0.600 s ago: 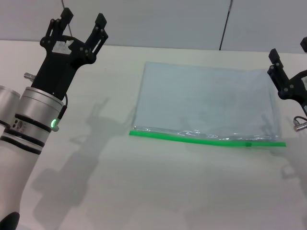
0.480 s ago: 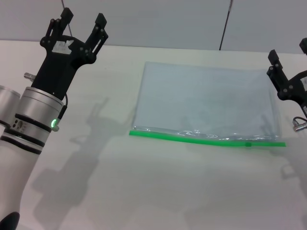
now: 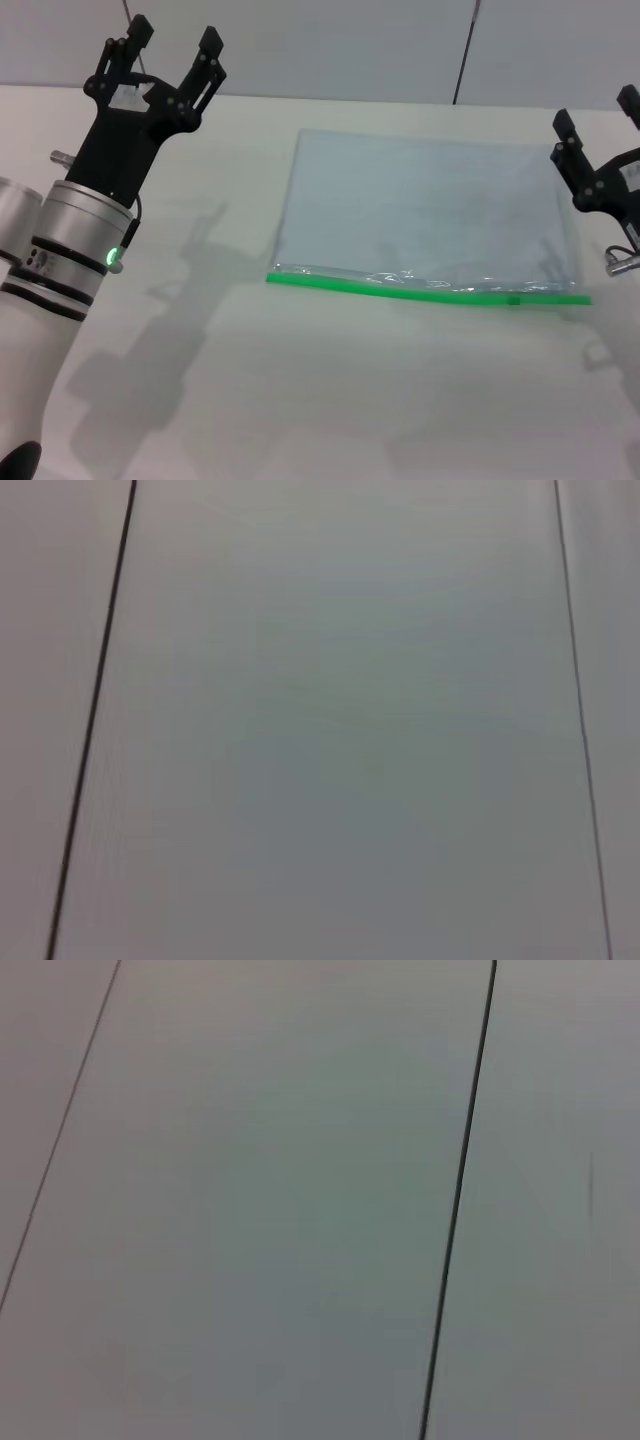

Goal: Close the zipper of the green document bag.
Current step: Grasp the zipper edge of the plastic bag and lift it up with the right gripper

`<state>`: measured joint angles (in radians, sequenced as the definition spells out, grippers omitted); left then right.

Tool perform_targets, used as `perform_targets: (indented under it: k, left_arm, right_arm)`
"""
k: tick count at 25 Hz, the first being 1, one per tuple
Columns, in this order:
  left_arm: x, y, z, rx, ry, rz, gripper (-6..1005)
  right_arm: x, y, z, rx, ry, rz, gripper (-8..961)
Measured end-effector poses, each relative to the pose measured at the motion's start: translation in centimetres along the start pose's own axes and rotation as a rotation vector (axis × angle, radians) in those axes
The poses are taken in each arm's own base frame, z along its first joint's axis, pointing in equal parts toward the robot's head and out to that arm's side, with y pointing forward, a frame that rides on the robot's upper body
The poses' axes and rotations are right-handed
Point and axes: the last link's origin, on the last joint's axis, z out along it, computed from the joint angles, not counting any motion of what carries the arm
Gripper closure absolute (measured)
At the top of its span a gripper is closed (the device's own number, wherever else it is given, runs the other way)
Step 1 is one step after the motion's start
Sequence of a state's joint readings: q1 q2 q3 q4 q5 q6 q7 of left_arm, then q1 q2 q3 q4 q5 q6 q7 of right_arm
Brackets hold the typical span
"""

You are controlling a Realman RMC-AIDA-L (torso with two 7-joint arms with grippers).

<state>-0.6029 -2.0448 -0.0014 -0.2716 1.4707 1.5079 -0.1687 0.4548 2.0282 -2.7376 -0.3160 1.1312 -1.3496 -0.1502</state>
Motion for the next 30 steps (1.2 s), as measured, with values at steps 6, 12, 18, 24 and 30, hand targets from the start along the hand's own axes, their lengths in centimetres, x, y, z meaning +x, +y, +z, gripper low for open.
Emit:
perform_targets:
  k: [6, 12, 18, 24, 30]
  left_arm:
    - [0.0, -0.3, -0.1, 0.009, -0.001, 0.005, 168]
    - [0.0, -0.7, -0.5, 0.024, -0.005, 0.01, 168]
    - [0.0, -1.0, -0.7, 0.037, -0.006, 0.014, 168]
    - [0.0, -2.2, -1.6, 0.094, -0.009, 0.025, 169]
    - [0.1, -3.0, -2.1, 0.132, -0.01, 0.031, 169]
  right_arm:
    - [1.0, -0.5, 0.6, -0.016, 0.07, 0.012, 269]
    - [1.7, -1.6, -0.7, 0.002, 0.098, -0.186, 268]
    - [2.2, -1.4, -3.7, -0.026, 0.107, -0.368, 267]
    - [3.3, -1.5, -6.2, -0.067, 0.168, -0.526, 266]
    - [4.8, -2.2, -8.5, -0.086, 0.269, -0.728, 264]
